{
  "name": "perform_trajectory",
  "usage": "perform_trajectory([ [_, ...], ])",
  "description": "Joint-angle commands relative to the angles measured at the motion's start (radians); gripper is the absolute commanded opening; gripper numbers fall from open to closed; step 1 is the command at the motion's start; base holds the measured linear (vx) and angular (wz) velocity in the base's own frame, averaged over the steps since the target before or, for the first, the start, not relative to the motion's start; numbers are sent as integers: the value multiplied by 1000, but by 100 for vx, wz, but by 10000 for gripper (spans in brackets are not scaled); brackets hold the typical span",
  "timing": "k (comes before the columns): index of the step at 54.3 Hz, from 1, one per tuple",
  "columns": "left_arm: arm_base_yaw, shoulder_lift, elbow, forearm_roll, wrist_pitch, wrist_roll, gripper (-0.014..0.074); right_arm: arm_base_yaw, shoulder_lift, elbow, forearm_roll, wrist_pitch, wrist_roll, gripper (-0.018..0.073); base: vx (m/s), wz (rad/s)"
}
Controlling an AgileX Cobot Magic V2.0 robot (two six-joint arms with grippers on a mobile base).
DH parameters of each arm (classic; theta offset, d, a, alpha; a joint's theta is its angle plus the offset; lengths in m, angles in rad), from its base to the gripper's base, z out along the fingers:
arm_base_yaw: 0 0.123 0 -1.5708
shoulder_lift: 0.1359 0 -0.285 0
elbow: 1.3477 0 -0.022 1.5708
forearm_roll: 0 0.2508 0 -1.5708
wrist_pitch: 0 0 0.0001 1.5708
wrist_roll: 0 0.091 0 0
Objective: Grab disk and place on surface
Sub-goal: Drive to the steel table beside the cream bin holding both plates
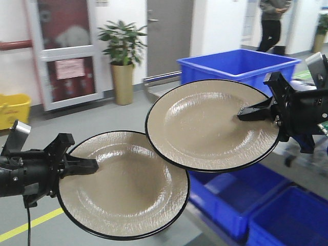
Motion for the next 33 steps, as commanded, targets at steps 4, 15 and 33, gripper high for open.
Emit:
perform_trajectory([
  [4,-5,-47,-30,-107,20,-17,-1,-4,-49,-42,107,-46,4,-5,37,-63],
  [15,-5,-47,-30,-107,20,-17,-1,-4,-49,-42,107,-46,4,-5,36,-69],
  [33,-5,-47,-30,-107,20,-17,-1,-4,-49,-42,107,-46,4,-5,31,-71],
])
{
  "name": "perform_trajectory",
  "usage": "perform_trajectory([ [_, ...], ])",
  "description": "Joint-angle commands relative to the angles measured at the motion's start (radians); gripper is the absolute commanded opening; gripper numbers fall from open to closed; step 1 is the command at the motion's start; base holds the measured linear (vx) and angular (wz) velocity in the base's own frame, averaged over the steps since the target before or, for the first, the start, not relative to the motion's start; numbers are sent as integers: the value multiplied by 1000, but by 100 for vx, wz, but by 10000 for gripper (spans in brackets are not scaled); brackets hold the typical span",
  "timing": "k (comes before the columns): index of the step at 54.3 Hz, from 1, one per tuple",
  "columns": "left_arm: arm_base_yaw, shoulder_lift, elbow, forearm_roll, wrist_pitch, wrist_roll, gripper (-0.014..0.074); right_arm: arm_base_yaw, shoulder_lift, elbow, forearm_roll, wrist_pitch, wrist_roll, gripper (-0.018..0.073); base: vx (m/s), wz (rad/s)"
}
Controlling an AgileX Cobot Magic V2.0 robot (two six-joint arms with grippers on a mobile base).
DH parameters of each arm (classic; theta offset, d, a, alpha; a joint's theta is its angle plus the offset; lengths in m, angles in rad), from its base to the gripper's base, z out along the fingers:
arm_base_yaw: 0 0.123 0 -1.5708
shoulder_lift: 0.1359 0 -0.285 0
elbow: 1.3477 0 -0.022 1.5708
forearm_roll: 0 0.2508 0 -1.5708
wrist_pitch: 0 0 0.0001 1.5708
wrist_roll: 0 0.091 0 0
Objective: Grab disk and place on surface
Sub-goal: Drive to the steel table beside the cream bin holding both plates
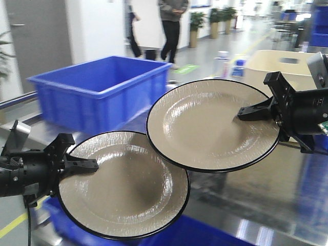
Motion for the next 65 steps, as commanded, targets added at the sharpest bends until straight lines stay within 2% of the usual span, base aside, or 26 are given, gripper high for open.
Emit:
perform_trajectory([
  [1,-5,-47,-30,-107,21,-17,-1,-4,-49,-42,109,-45,4,-5,29,-71],
  [38,-5,-47,-30,-107,16,-17,-1,-4,-49,-42,109,-45,4,-5,24,-63],
  [65,-5,-47,-30,-107,16,-17,-1,-4,-49,-42,109,-45,4,-5,14,-13],
])
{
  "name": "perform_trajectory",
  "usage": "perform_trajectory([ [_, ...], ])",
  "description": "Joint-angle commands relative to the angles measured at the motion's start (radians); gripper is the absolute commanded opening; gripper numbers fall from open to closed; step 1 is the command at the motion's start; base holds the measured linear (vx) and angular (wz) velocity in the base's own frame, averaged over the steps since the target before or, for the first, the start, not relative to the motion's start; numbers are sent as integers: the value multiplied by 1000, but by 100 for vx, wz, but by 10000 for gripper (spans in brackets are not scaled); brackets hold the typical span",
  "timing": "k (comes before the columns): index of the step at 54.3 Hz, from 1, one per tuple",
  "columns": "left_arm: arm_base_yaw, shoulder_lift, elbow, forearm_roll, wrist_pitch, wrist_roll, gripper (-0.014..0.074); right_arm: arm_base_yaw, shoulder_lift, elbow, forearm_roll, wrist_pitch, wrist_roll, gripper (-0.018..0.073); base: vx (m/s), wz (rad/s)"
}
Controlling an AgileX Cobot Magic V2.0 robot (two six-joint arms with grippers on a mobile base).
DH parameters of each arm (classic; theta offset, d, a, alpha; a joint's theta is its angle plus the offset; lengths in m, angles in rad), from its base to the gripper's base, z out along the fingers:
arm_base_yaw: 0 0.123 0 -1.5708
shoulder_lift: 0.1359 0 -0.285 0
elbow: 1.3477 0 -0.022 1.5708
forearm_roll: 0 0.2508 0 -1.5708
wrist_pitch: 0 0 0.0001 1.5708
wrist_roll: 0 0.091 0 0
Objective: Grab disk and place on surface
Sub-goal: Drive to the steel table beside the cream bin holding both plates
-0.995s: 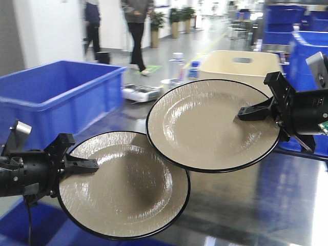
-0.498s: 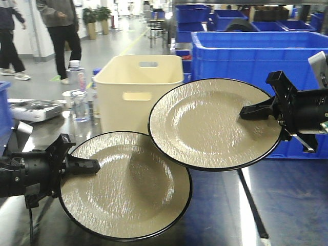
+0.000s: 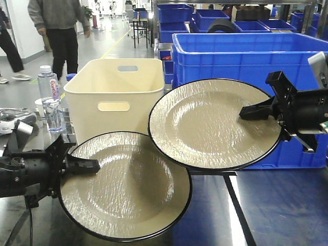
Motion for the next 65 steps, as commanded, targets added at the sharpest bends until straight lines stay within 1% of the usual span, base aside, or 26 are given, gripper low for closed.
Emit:
perform_trajectory([
  [1,-5,-47,-30,-106,15,-17,-1,-4,-49,-42,110,-39,4,-5,8,10],
  [56,-5,-47,-30,-107,16,-17,-1,-4,-49,-42,110,-44,4,-5,2,2],
  [65,-5,-47,-30,-107,-10,-17,-1,-4,-49,-42,110,-42,3,-5,0,0],
])
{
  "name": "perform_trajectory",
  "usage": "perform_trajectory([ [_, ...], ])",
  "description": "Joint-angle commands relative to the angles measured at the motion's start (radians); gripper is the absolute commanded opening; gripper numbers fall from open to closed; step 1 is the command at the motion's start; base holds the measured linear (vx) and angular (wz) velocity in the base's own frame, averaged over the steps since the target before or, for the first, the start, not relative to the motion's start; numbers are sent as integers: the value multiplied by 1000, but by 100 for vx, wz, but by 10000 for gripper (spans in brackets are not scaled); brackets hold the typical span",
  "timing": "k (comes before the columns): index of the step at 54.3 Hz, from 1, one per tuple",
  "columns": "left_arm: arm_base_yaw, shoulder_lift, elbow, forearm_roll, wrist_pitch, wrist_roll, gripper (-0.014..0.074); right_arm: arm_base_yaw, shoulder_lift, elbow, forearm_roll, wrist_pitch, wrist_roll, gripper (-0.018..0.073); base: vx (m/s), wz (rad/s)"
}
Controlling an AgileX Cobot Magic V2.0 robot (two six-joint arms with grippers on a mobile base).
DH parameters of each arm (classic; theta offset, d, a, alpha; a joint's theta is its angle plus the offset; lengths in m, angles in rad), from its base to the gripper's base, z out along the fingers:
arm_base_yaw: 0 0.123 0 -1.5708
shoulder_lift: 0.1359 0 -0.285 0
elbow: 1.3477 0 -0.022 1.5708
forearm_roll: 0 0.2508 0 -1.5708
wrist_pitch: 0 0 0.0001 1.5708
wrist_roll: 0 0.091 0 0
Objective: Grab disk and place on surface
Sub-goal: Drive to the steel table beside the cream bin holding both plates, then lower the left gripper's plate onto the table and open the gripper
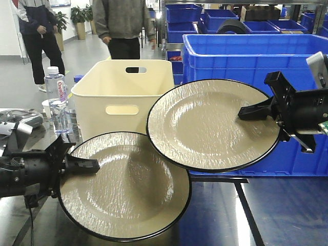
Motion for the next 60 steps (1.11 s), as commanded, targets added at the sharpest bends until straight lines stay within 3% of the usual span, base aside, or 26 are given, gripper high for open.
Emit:
perform_trajectory([
  [1,-5,-47,-30,-106,-10,-17,-1,-4,-49,-42,109,-45,3,-5,0,0],
  [11,-16,-37,-30,-95,-13,-17,-1,-4,-49,-42,111,-46,3,-5,0,0],
  [22,-83,21,-30,-25,-3,-7,-1,-4,-49,-42,105,-48,1,-5,0,0],
  [30,-117,65,-30,-18,-4,-7,0,-4,-49,-42,109,-53,1,-5,0,0],
  [43,-116,130,-30,33,-7,-7,17,-4,-49,-42,106,-54,-4,-5,0,0],
  [52,-116,165,-30,33,-7,-5,86,-4,-49,-42,105,-53,-27,-5,0,0],
  [60,-116,175,-30,43,-7,0,227,-4,-49,-42,105,-47,-31,-5,0,0],
])
